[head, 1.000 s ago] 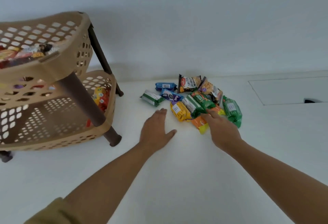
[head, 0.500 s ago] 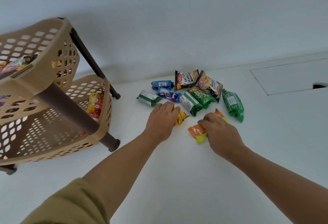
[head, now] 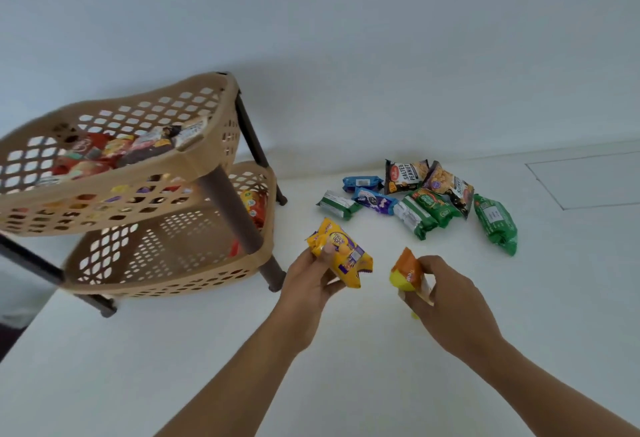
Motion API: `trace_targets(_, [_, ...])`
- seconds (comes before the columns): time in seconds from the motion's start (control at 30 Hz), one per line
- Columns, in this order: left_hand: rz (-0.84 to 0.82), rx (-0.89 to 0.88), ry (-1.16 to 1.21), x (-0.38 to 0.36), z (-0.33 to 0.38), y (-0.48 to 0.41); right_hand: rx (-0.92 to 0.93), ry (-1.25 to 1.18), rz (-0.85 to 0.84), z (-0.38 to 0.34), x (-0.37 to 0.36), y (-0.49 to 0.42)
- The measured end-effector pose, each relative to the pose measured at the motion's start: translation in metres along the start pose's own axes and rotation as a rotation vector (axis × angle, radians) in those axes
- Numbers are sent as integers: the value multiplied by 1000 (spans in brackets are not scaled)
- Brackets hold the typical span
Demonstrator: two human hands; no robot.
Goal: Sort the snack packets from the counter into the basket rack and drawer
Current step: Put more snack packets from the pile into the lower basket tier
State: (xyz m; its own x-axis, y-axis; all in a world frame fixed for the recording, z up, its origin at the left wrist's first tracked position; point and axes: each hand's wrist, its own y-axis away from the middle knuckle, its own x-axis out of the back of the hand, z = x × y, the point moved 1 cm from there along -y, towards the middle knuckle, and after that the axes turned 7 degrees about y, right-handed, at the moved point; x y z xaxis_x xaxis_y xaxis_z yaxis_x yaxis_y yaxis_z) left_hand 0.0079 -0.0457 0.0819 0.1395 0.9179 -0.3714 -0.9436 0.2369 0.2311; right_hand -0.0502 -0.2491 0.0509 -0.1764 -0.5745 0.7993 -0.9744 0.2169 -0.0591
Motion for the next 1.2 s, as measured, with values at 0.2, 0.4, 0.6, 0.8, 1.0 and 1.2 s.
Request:
trace_targets(0.2, [131,55,206,41,12,36,-121,-324,-19,-49,-8,24])
trace_targets(0.4, [188,99,210,94,36,63,-593,-881,-231,-108,-32,47])
trace_targets(0.6, [169,-71,22,161,81,79,-798,-953,-300,-172,-63,72])
trace_targets(0.8, [302,-37,20,235,116,63,-636,-932,-364,-235,-88,86])
trace_targets(1.0, [339,-8,-67,279,142,40,-411,-813,-321,-281,-106,86])
trace_targets(1.2, [331,-31,-230,293,163,19,-290,-702,-182,-310,-114,50])
